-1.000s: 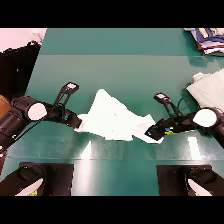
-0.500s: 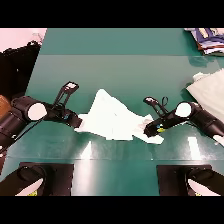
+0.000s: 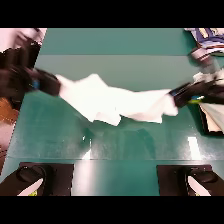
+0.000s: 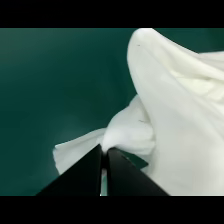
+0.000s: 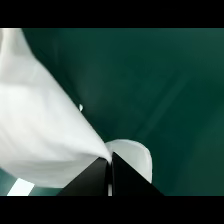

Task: Fold the shirts.

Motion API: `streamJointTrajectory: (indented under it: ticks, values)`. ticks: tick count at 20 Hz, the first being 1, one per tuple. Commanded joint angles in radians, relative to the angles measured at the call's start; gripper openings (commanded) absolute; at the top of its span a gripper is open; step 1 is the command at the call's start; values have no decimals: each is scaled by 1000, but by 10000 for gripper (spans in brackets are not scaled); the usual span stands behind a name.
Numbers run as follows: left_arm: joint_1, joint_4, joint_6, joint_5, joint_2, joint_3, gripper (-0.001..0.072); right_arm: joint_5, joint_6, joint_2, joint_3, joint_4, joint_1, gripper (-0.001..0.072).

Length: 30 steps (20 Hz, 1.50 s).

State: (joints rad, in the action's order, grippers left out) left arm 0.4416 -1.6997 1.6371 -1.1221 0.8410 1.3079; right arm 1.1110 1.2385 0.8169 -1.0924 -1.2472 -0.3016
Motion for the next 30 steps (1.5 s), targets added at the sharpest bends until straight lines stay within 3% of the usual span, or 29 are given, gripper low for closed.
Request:
streamJointTrajectory:
  ticks: [1,8,12,15,18,21,25,30]
  values:
    - [0,-50,4,14,-9,240,26,-22,0,-72,-163,-37,122,11]
    - [0,-51,-73,-62,-6,411,26,-3,0,-76,-352,-32,248,11]
    - [0,-46,-73,-198,34,251,27,152,0,-32,-250,153,248,11]
    - [0,-7,-73,-217,79,21,26,217,0,13,-86,234,216,11]
    - [0,105,-73,-129,125,-246,27,158,0,23,72,235,135,11]
    - [0,114,-46,-16,163,-412,40,104,7,23,161,235,62,11]
    - [0,65,-46,58,180,-417,40,68,19,23,172,235,23,11]
    - [0,103,49,130,180,-415,38,66,37,23,172,236,23,11]
